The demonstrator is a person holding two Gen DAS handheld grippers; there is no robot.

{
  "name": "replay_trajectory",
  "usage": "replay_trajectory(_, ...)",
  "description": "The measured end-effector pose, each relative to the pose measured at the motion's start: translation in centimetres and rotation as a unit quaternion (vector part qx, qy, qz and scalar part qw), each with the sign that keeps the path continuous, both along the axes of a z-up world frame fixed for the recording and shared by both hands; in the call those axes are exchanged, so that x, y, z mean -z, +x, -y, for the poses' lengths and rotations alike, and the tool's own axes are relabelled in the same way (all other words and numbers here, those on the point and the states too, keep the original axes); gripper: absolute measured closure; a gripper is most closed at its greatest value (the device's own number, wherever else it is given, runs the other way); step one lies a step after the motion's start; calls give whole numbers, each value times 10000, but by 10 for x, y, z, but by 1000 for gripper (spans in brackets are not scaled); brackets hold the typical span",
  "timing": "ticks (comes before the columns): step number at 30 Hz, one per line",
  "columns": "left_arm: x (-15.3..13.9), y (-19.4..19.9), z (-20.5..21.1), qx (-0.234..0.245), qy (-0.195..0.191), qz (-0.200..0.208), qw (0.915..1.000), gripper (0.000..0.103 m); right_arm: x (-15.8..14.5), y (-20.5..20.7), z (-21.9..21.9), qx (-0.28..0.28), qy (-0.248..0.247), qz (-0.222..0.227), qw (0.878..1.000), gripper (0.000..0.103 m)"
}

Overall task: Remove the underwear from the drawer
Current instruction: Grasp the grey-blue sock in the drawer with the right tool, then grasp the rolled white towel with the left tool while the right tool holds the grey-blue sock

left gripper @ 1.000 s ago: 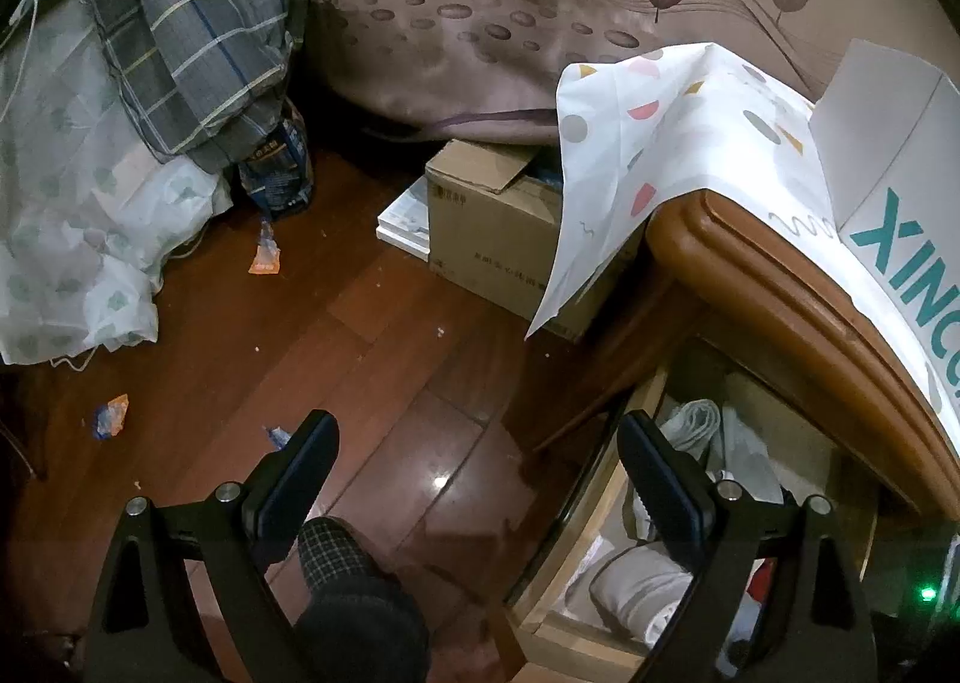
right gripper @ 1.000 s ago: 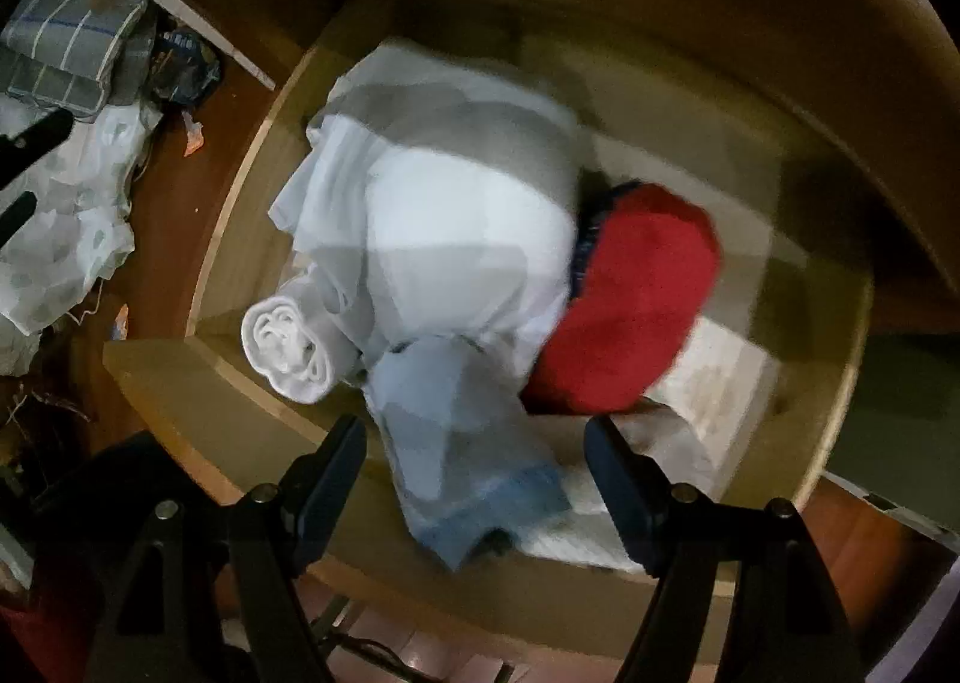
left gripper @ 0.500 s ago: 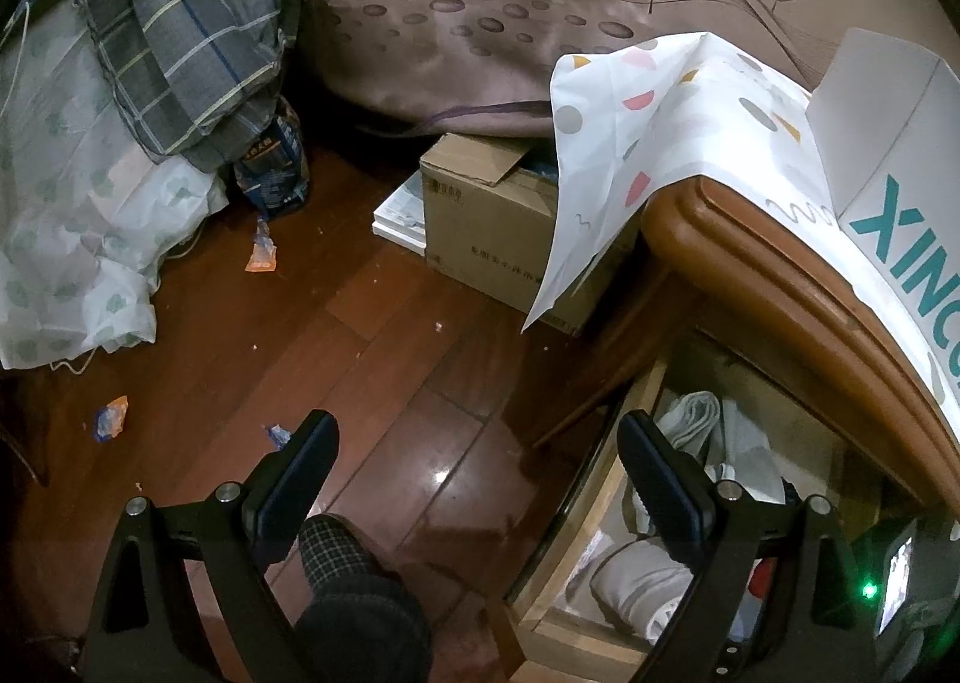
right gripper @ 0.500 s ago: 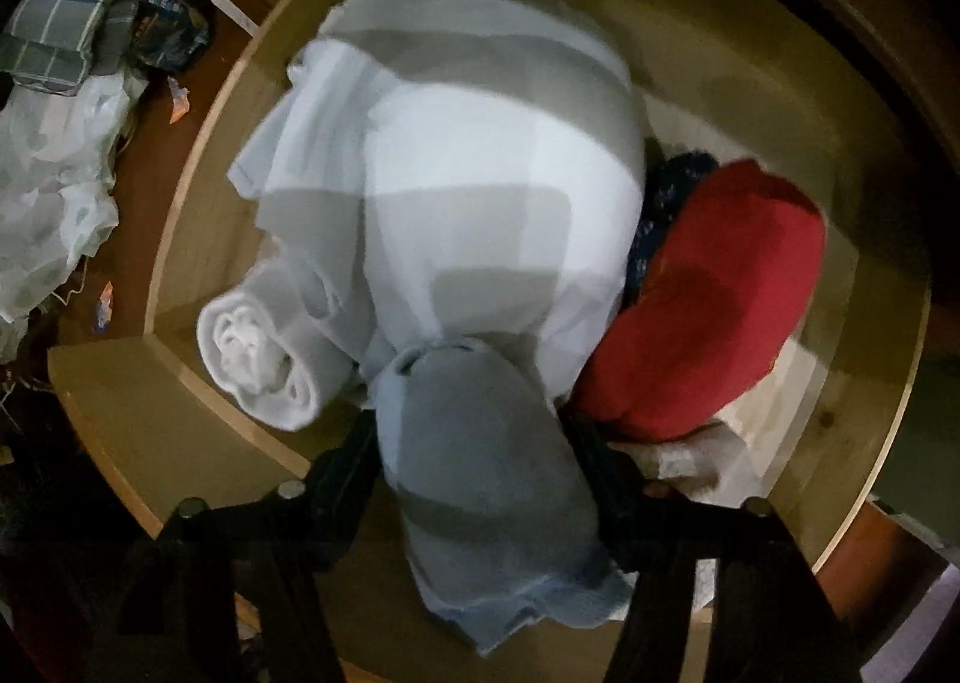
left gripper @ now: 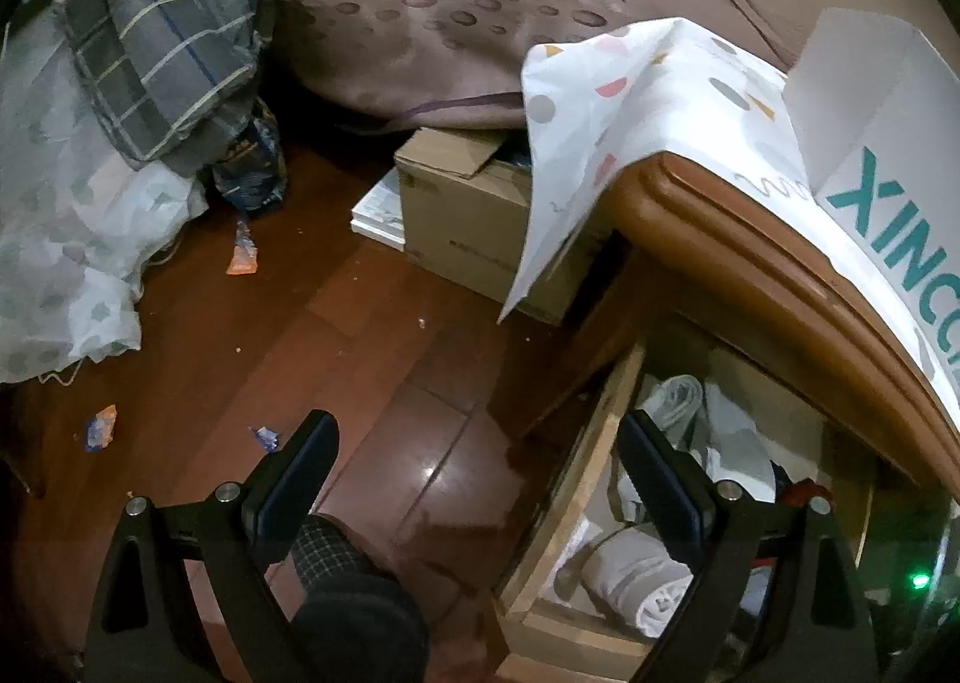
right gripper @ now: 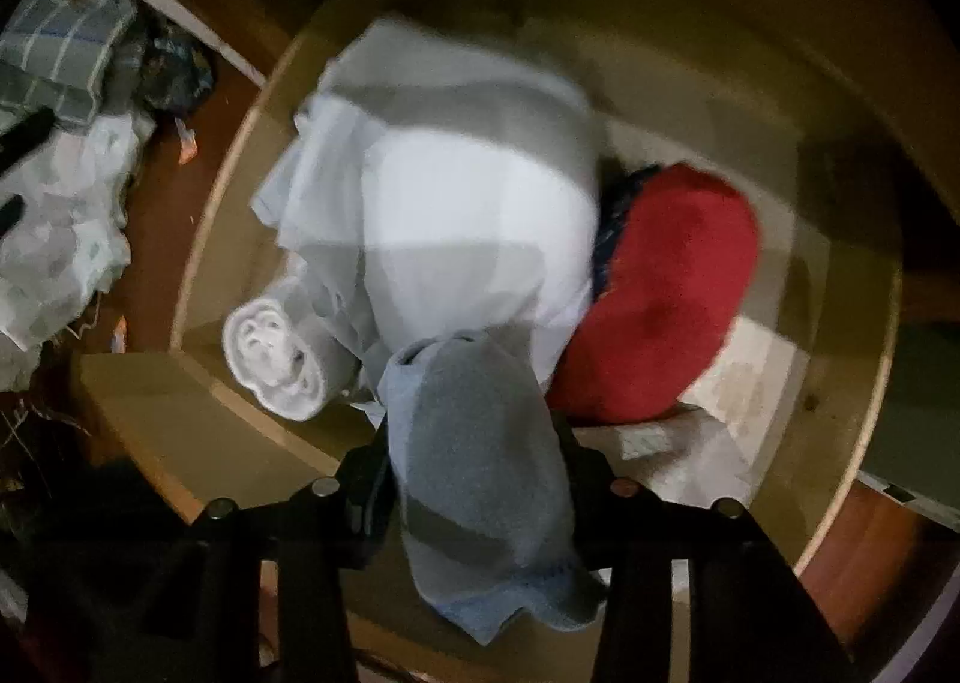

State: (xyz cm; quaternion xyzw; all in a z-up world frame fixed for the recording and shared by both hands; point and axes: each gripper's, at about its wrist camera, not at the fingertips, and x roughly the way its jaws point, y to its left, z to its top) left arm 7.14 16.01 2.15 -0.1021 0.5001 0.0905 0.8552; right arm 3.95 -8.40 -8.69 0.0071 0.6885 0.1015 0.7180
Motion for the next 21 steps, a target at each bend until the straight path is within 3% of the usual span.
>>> replay_trajectory(7, 6, 0, 34, 831, 0, -123, 9965, 10, -44, -16, 27, 305, 134, 923, 9952, 57)
replay_trajectory(10, 10, 0, 52, 1182, 122, -176, 9928, 10, -50, -21, 41, 493, 469, 1104, 9916, 57)
replay_trajectory(17, 20, -1, 76, 1650, 214, -333, 9855, 10, -33, -26, 77, 921, 694, 981, 9885, 57)
replay_trajectory(21, 24, -1, 84, 1791, 236, -393, 9828, 10, -20, -32, 87, 866, 671, 729, 9913, 56)
